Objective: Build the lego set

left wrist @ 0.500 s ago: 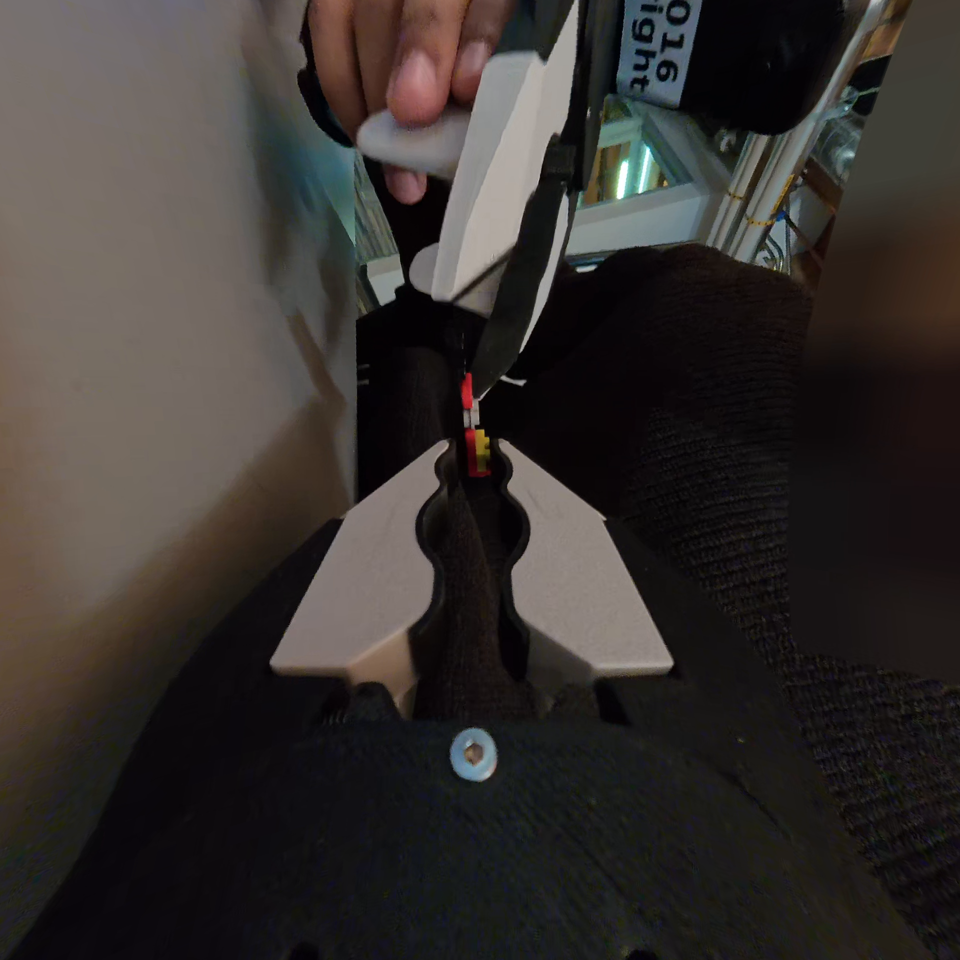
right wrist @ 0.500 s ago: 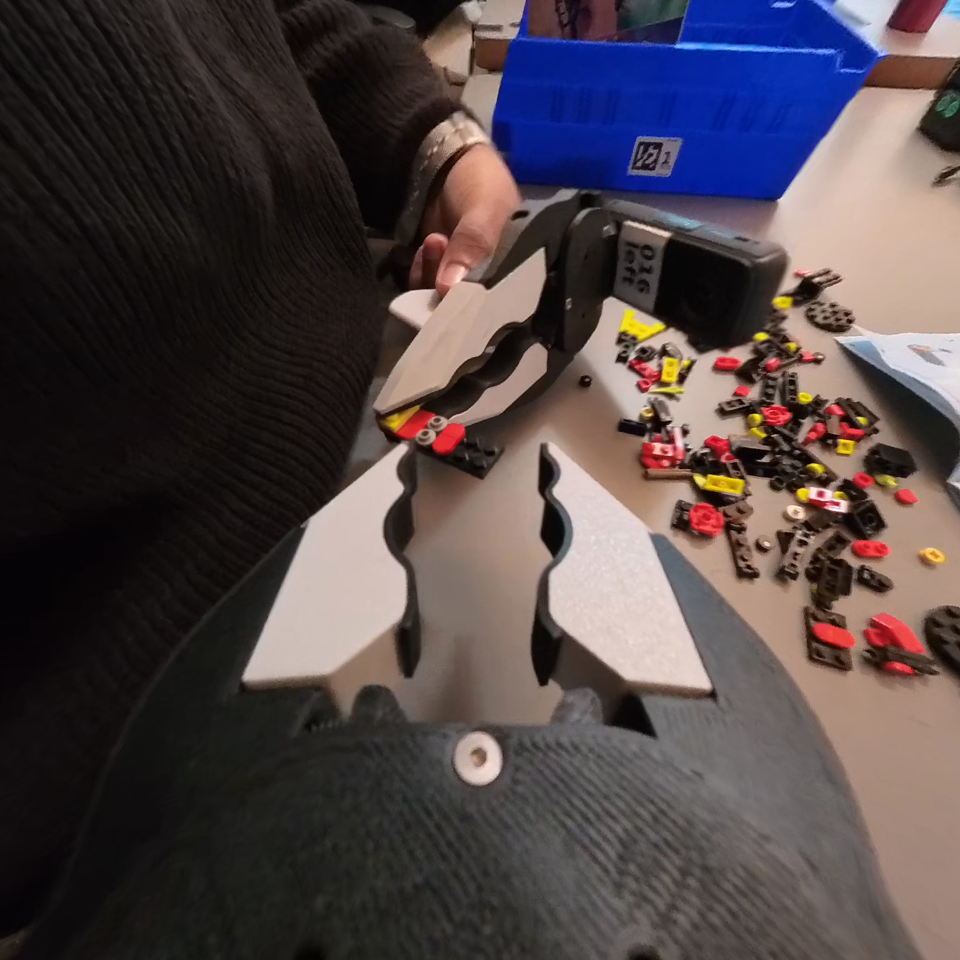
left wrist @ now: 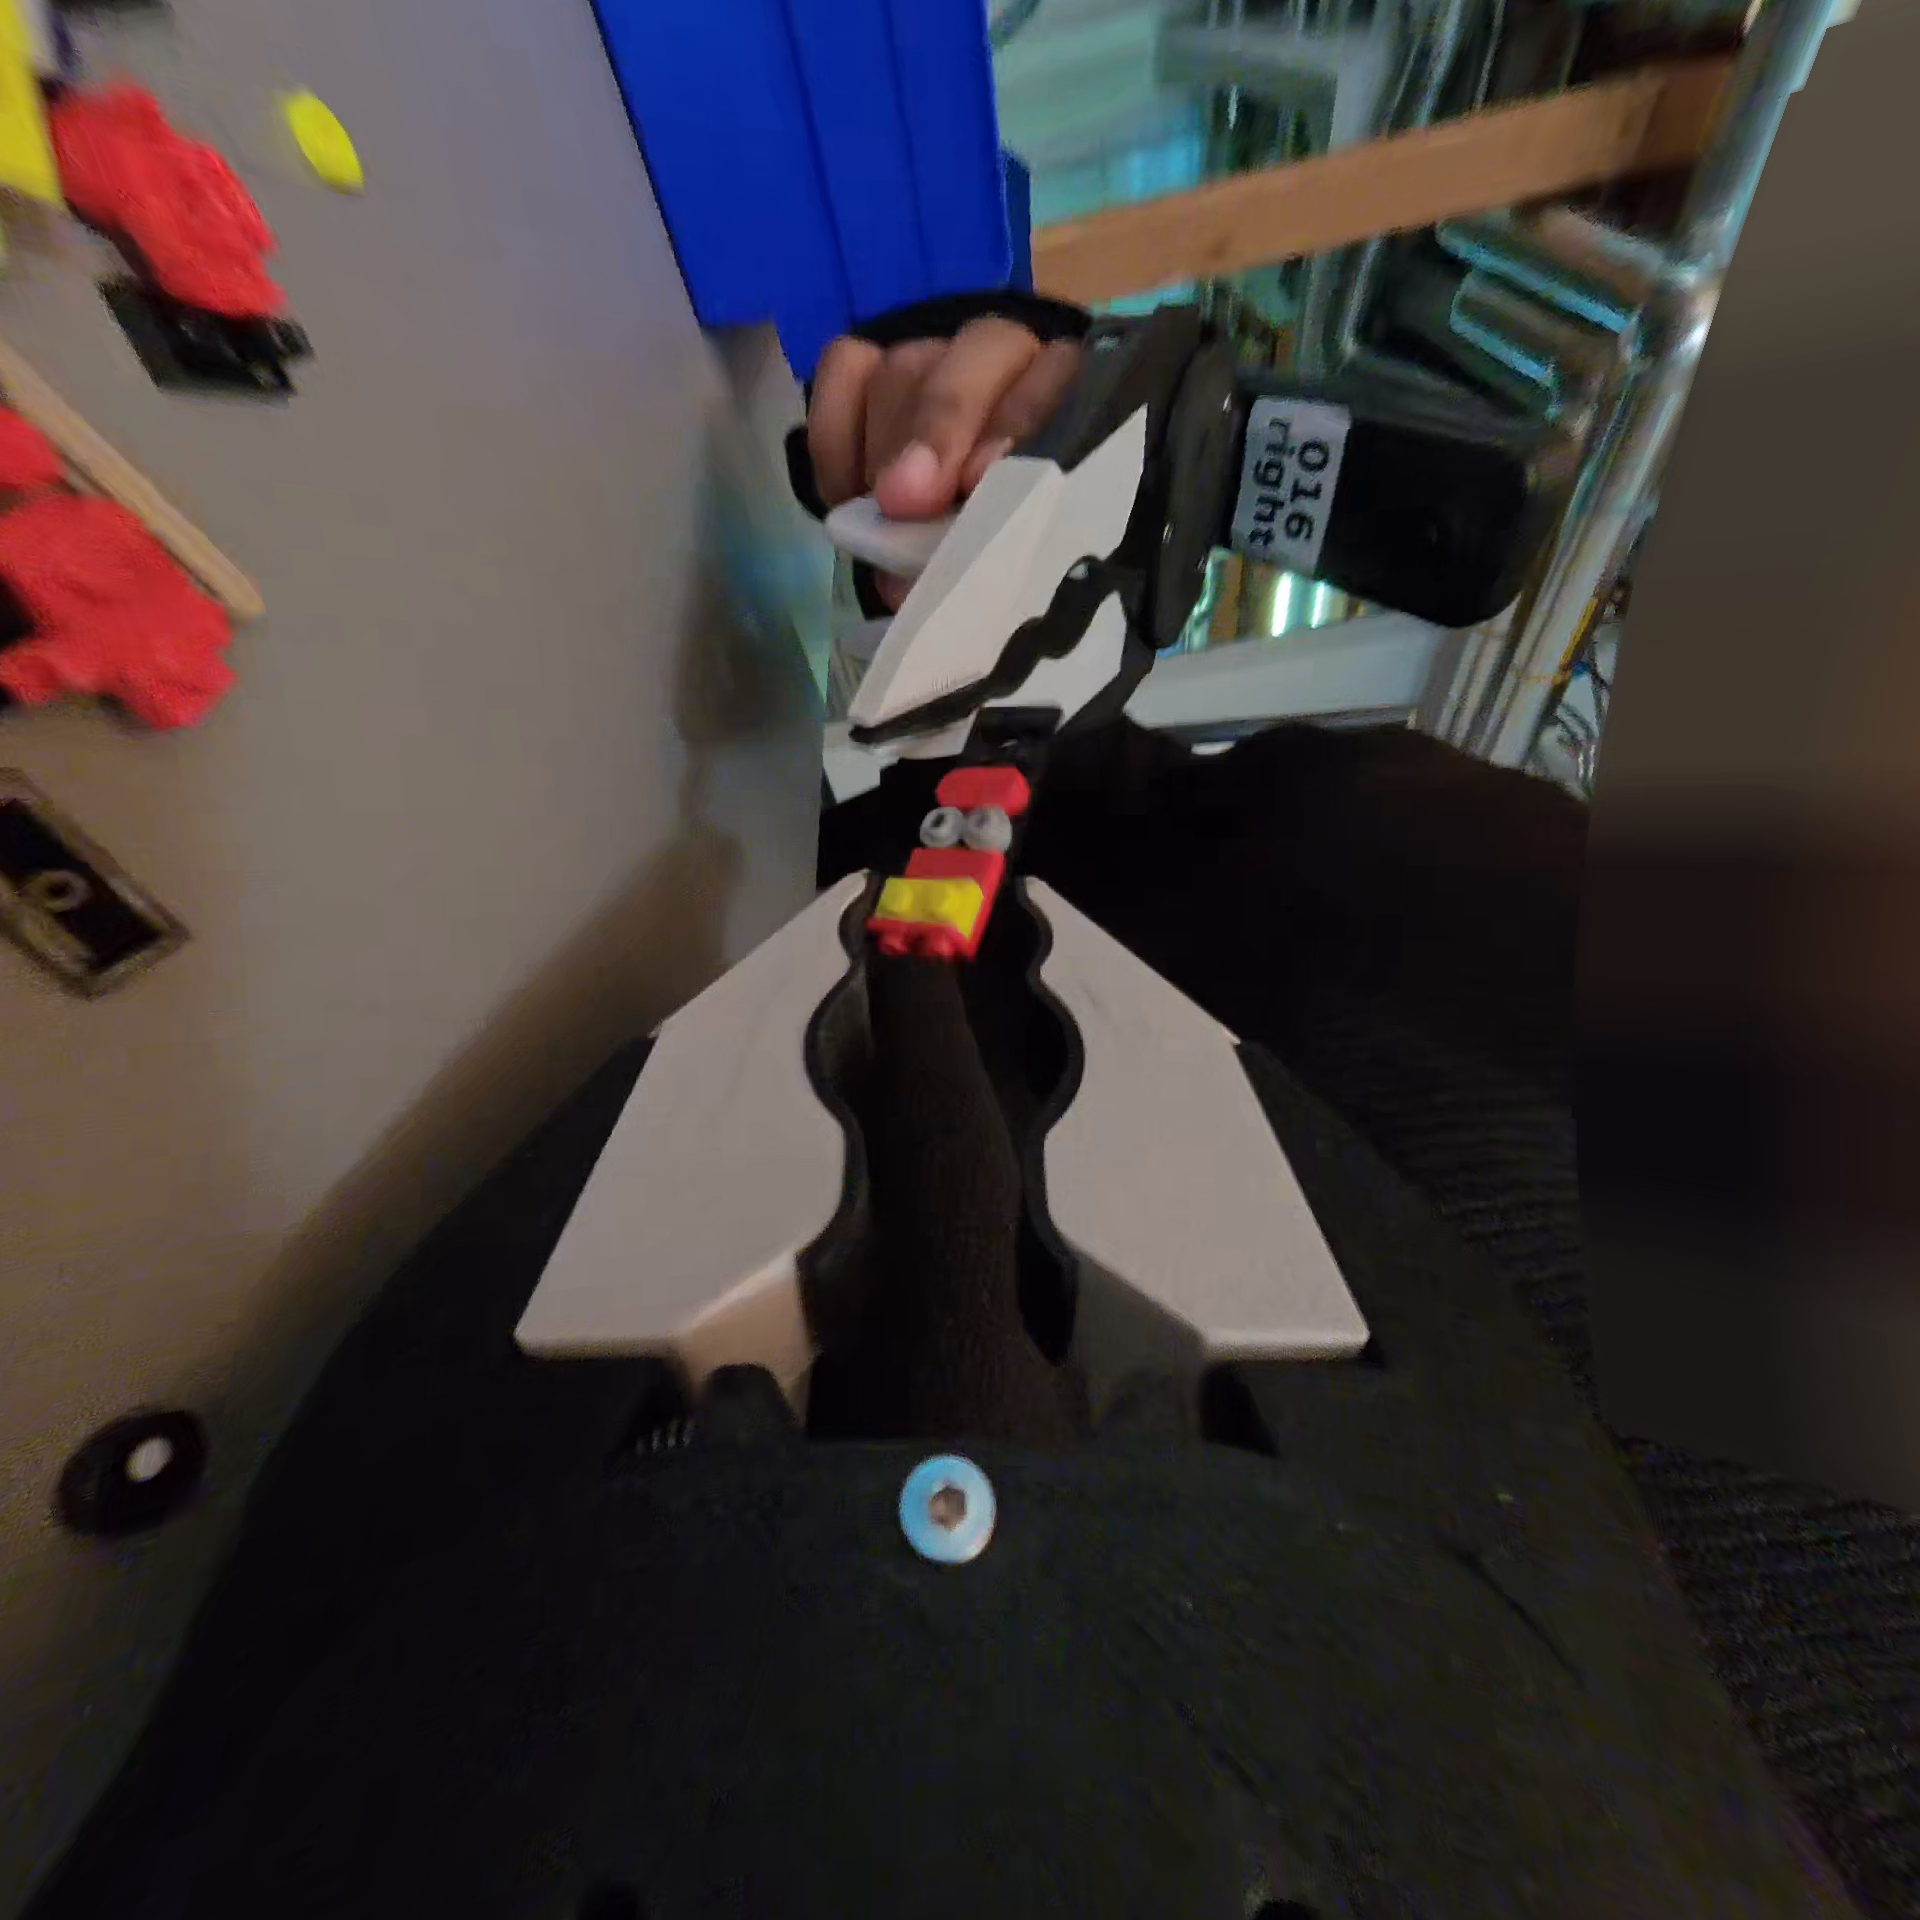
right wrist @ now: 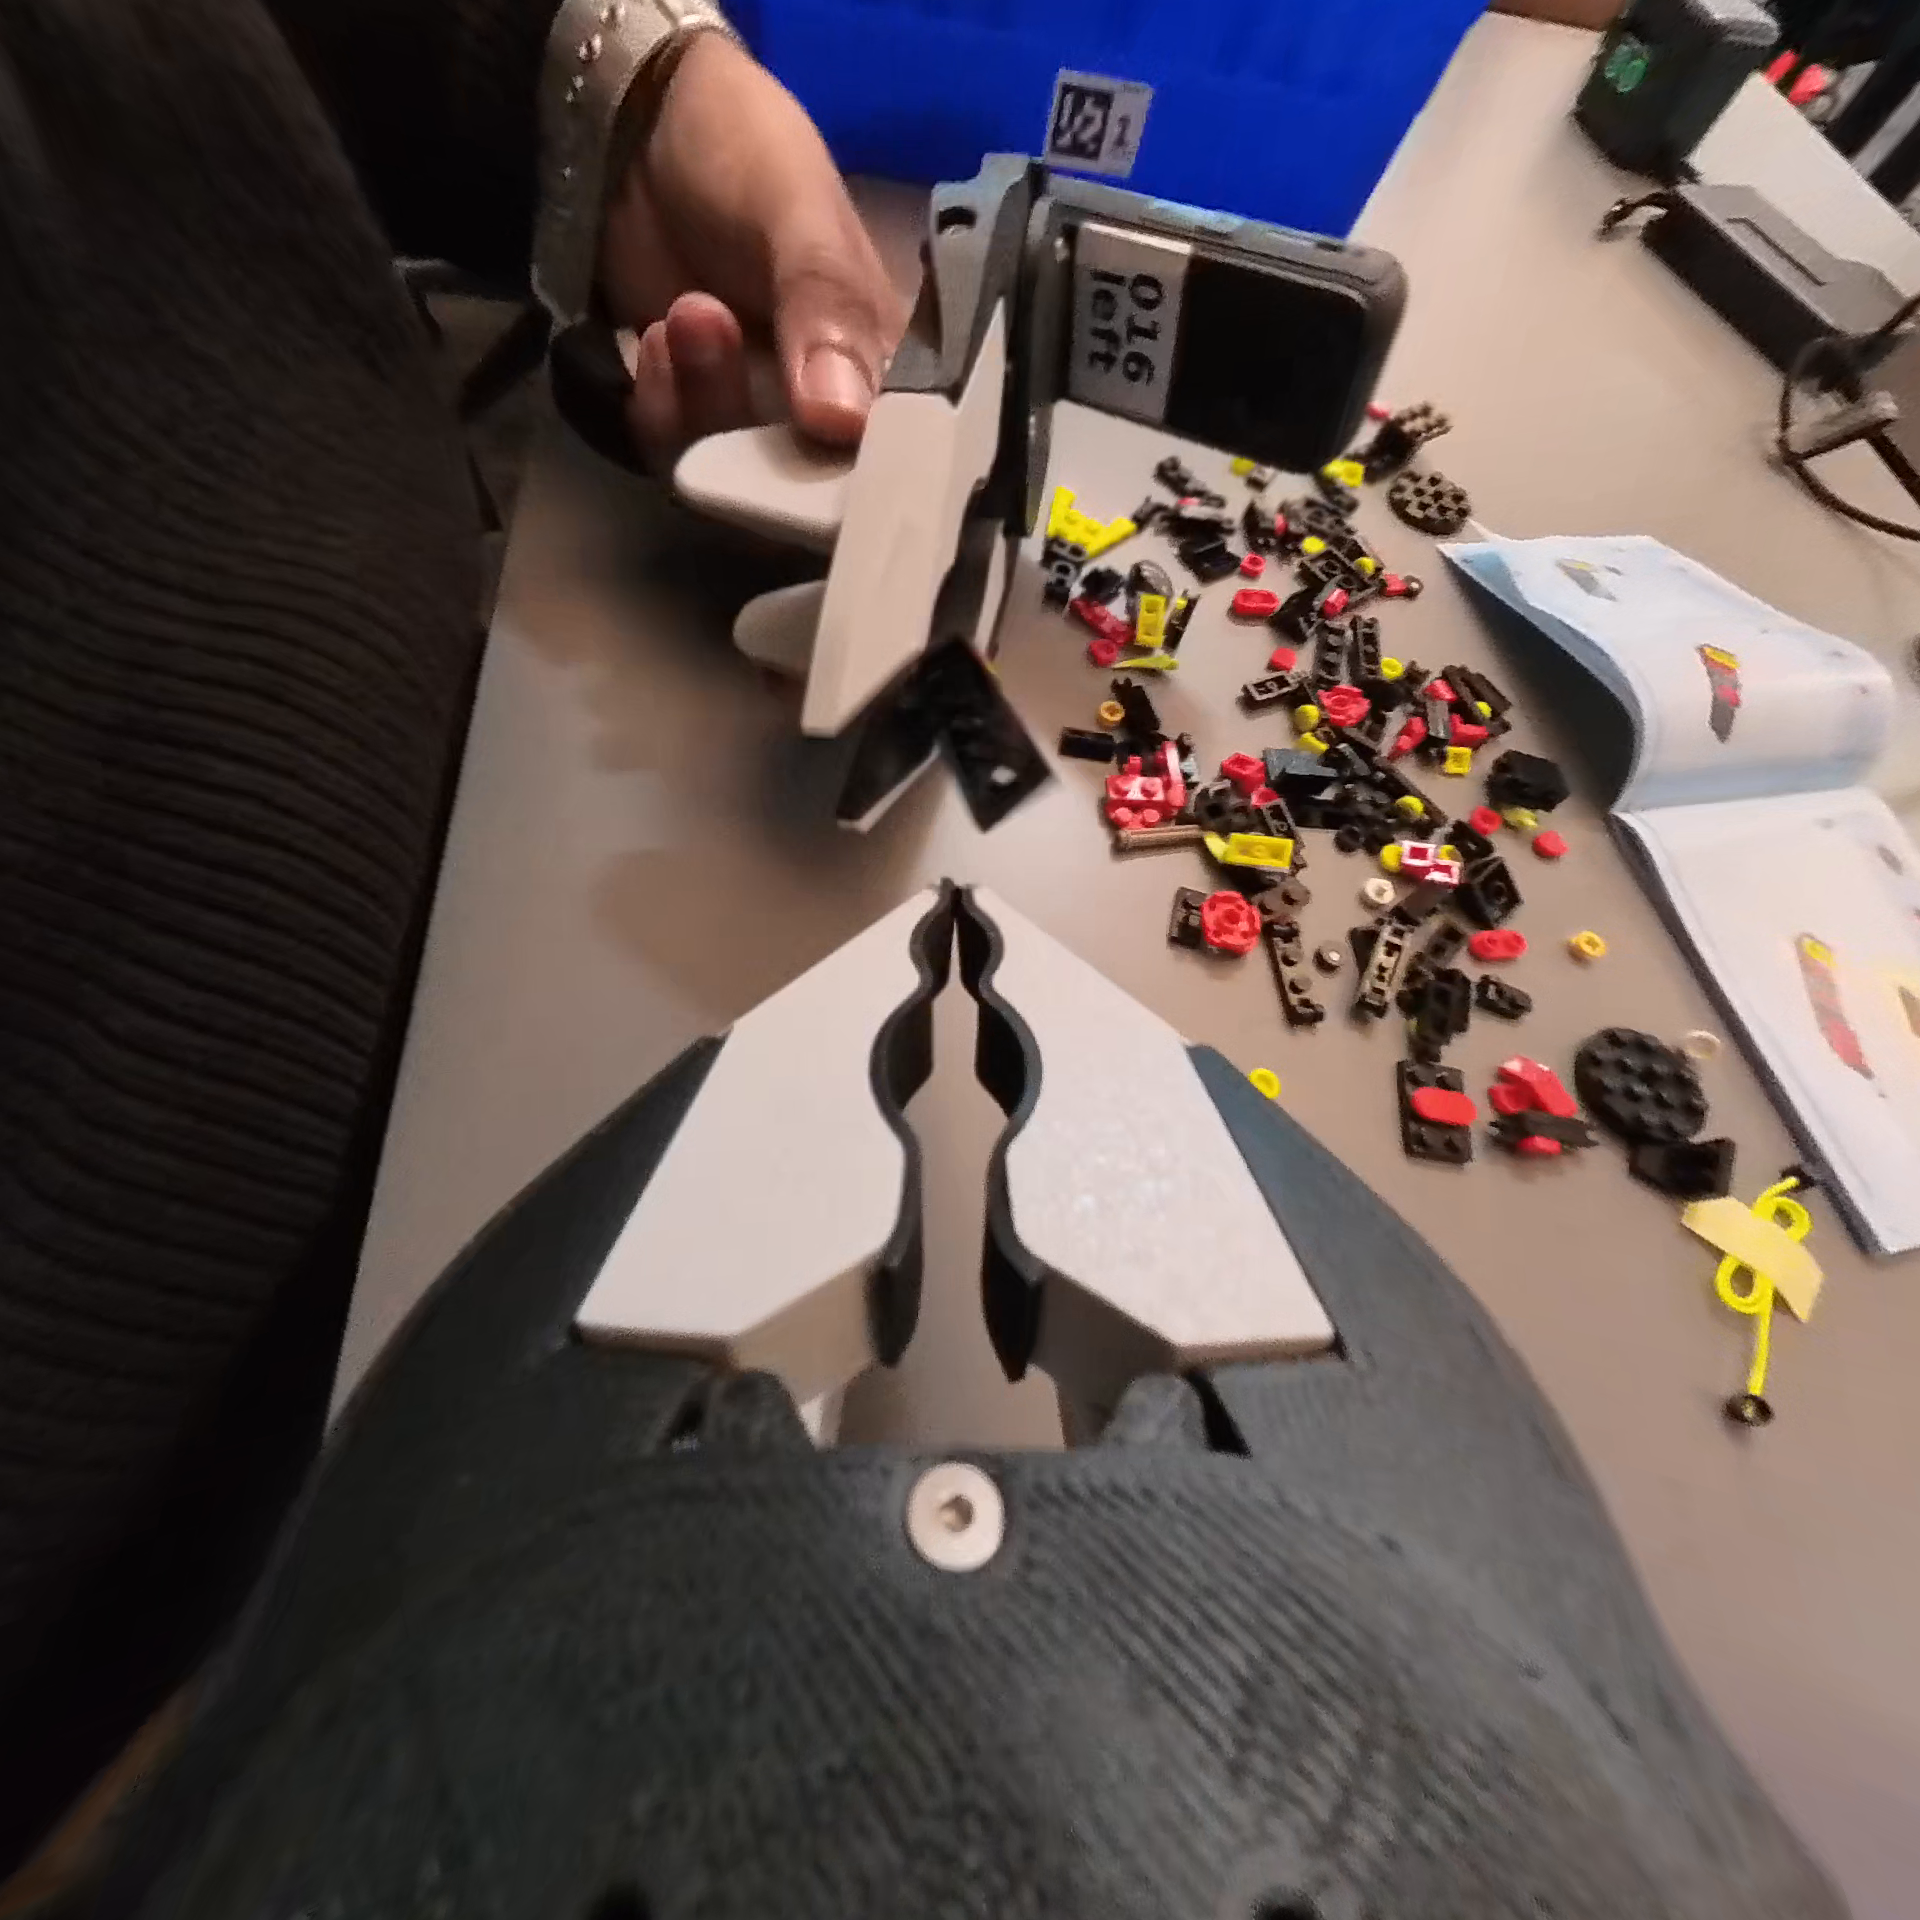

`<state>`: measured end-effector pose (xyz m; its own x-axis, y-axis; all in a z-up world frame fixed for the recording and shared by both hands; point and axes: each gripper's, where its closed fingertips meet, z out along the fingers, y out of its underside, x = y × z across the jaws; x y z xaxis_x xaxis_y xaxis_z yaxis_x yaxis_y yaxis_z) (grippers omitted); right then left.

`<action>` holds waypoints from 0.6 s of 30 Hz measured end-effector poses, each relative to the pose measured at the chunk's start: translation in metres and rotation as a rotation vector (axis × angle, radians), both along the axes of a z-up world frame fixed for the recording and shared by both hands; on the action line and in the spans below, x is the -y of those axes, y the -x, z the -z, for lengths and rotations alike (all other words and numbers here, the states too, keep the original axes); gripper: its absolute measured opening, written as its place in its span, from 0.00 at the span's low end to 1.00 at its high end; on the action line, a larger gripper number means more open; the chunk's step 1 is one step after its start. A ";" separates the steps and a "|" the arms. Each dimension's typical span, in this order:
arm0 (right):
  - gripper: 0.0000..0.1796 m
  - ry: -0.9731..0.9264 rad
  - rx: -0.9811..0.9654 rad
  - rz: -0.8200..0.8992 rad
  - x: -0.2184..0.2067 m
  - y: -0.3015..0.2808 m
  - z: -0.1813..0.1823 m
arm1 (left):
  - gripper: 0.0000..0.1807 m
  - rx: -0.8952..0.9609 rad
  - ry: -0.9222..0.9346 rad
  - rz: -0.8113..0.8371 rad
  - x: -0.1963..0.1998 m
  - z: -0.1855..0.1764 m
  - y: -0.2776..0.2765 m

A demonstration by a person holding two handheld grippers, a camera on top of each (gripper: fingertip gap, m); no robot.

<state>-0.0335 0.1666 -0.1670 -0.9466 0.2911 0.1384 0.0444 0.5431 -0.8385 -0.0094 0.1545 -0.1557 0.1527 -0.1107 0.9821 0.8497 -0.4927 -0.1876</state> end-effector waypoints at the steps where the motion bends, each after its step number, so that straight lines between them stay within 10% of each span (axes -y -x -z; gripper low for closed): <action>1: 0.00 0.008 0.010 0.014 -0.001 0.002 0.000 | 0.08 0.005 -0.002 -0.025 0.000 -0.001 0.005; 18: 0.21 -0.132 0.044 0.311 0.001 0.056 0.028 | 0.00 -0.219 0.148 -0.142 0.001 0.024 0.031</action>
<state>-0.0893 0.1656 -0.1946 -0.8212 0.5493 0.1546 0.2599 0.6013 -0.7556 -0.0400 0.1538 -0.1802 0.3666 0.0691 0.9278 0.8594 -0.4071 -0.3092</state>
